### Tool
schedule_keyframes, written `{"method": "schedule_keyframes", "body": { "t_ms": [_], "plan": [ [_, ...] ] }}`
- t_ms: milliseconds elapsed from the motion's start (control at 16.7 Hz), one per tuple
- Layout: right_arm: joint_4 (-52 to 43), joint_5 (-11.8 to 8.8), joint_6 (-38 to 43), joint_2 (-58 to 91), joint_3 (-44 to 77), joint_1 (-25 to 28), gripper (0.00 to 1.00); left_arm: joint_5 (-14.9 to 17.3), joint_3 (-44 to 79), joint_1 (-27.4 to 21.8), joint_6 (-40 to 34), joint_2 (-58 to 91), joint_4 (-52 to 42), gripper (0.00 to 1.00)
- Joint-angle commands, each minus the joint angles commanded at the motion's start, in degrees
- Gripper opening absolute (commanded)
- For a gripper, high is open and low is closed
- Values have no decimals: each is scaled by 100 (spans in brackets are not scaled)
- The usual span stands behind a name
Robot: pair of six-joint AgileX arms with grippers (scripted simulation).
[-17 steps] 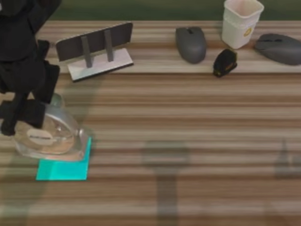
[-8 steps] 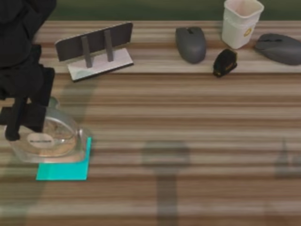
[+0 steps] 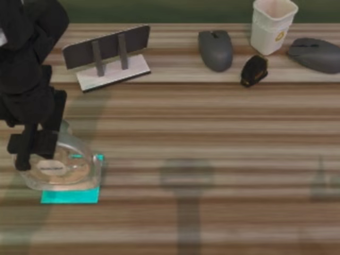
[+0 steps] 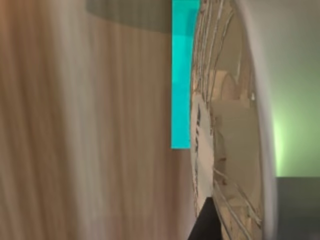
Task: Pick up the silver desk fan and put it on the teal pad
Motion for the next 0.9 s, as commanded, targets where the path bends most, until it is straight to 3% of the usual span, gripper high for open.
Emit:
{"method": "schedule_keyframes", "body": {
  "t_ms": [120,900],
  "plan": [
    [0,0,0,0,0,0,100,0,0,0,0,0,0,0],
    [0,0,0,0,0,0,100,0,0,0,0,0,0,98]
  ]
}}
